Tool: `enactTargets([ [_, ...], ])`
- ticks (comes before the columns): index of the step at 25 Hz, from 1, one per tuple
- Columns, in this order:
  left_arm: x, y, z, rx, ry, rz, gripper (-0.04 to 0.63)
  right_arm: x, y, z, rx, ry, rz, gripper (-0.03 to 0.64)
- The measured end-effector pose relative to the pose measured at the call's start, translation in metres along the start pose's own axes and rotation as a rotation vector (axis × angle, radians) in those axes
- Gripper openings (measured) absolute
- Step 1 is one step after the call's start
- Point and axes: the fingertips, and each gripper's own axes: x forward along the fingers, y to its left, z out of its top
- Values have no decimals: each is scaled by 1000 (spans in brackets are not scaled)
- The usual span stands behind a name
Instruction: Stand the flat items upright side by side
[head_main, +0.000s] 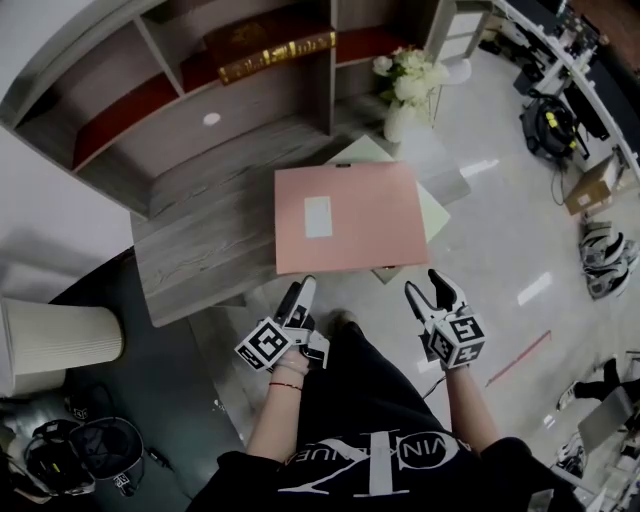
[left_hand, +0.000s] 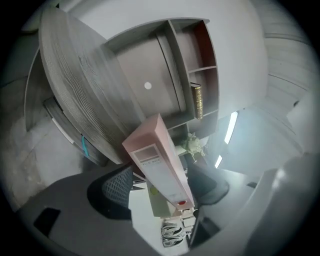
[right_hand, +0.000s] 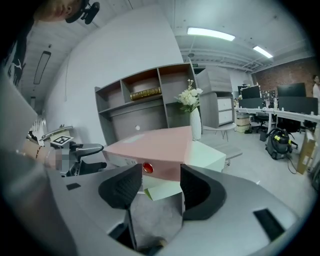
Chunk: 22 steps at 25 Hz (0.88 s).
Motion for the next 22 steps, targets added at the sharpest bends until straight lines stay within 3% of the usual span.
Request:
enactTargets([
  [4,14,1,4,-67,-15,-2,338,9,-7,10,4,18,11,270],
  [10,25,12,12,-205,-103,23,372,23,-15,16,-12,46,44,290],
  [22,42,18,4,-287,-133,5,399,37,-16,10,-60,82,71,302],
])
